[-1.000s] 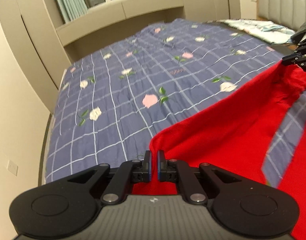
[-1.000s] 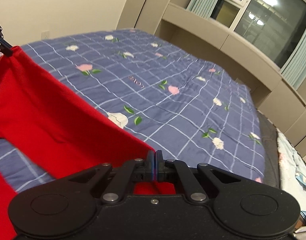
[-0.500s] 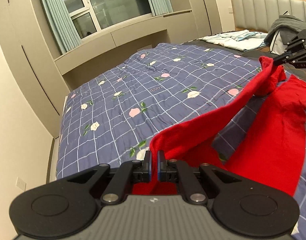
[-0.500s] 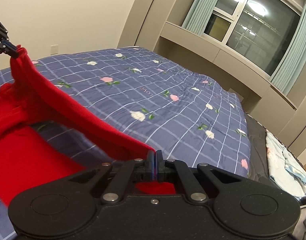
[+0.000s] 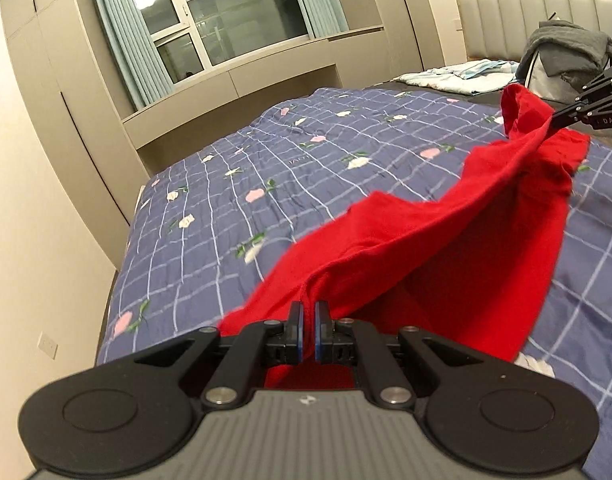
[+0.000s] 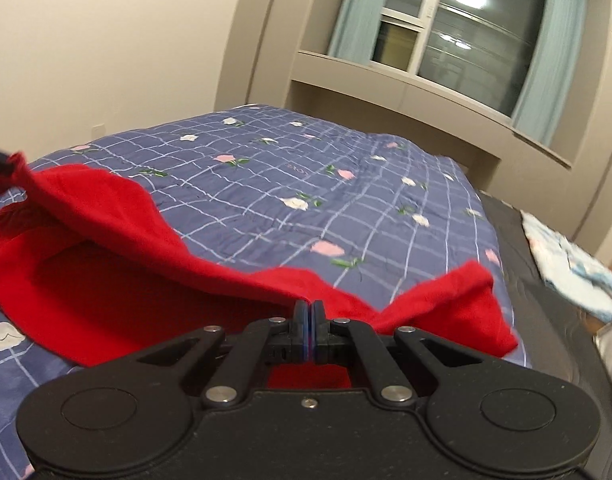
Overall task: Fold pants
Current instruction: 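Lift the pants with the left gripper while the right gripper holds another edge, then lay the pants down and open both grippers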
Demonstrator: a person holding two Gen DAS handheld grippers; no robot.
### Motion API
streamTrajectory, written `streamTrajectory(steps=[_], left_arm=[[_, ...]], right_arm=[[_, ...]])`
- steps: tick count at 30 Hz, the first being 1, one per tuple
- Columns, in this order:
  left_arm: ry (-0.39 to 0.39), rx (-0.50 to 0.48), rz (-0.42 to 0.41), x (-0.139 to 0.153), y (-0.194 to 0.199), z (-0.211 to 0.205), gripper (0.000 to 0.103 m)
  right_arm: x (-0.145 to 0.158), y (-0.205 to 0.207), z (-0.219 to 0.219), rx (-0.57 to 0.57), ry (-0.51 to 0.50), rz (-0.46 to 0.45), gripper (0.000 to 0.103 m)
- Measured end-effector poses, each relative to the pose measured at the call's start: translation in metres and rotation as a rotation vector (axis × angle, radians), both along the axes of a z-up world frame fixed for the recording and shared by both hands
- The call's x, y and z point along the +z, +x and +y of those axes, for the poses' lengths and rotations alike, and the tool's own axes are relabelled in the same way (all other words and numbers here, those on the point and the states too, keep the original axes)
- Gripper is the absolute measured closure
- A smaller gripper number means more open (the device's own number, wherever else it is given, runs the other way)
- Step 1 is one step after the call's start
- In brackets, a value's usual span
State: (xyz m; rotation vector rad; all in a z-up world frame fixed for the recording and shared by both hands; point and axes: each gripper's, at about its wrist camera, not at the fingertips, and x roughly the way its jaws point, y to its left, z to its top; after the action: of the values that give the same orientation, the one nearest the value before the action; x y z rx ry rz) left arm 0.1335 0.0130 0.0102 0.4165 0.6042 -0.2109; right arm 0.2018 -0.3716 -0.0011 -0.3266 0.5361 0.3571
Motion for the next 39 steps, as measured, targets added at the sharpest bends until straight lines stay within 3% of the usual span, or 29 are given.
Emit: streamTrajectory(steps=[5,11,15,23,25,27,28,29,30,31,33,35,39], left_arm=[[0.012,0.006,-0.007,-0.016,-0.014,-0.007,0.099],[0.002,-0.021,-0.015,-0.008,-0.033,-0.003,0.099],[0.019,-0.037,0.014,-0.023,-0.042,-0.009,0.099],[-0.052,0.022,0.05,-0.043,-0.04,-0.012,0.098],[-0.091,0.041,0.053,-0.042,-0.041,-0.009,0.093],[-0.13,0.063,0.063,-0.04,-0.043,-0.005,0.086],[-0.157,0.075,0.068,-0.039,-0.044,-0.002,0.067],[-0.193,0.088,0.071,-0.036,-0.048,0.001,0.055],[-0.22,0.102,0.063,-0.032,-0.051,0.005,0.036],[-0.237,0.12,0.052,-0.03,-0.055,0.006,0.032],[-0.261,0.17,0.043,-0.024,-0.061,0.015,0.032],[-0.288,0.238,0.042,-0.021,-0.065,0.029,0.031],[-0.359,0.381,0.081,-0.027,-0.06,0.071,0.027]], right_arm=[[-0.015,-0.015,0.001,-0.038,0.01,0.002,0.103],[-0.01,-0.032,0.0,-0.058,0.017,-0.027,0.103],[-0.012,-0.046,-0.005,-0.091,0.035,-0.023,0.103],[-0.036,-0.051,0.0,-0.133,0.031,0.037,0.103],[-0.039,-0.052,0.002,-0.134,0.026,0.052,0.101],[-0.041,-0.055,0.006,-0.134,0.008,0.047,0.084],[-0.041,-0.056,0.009,-0.132,0.002,0.045,0.078],[-0.042,-0.058,0.011,-0.131,0.001,0.044,0.066],[-0.041,-0.059,0.014,-0.136,0.0,0.04,0.051],[-0.04,-0.061,0.016,-0.142,0.004,0.033,0.044],[-0.038,-0.065,0.021,-0.151,0.025,0.018,0.027],[-0.037,-0.07,0.029,-0.151,0.055,0.012,0.016],[-0.037,-0.079,0.05,-0.114,0.122,0.012,0.007]])
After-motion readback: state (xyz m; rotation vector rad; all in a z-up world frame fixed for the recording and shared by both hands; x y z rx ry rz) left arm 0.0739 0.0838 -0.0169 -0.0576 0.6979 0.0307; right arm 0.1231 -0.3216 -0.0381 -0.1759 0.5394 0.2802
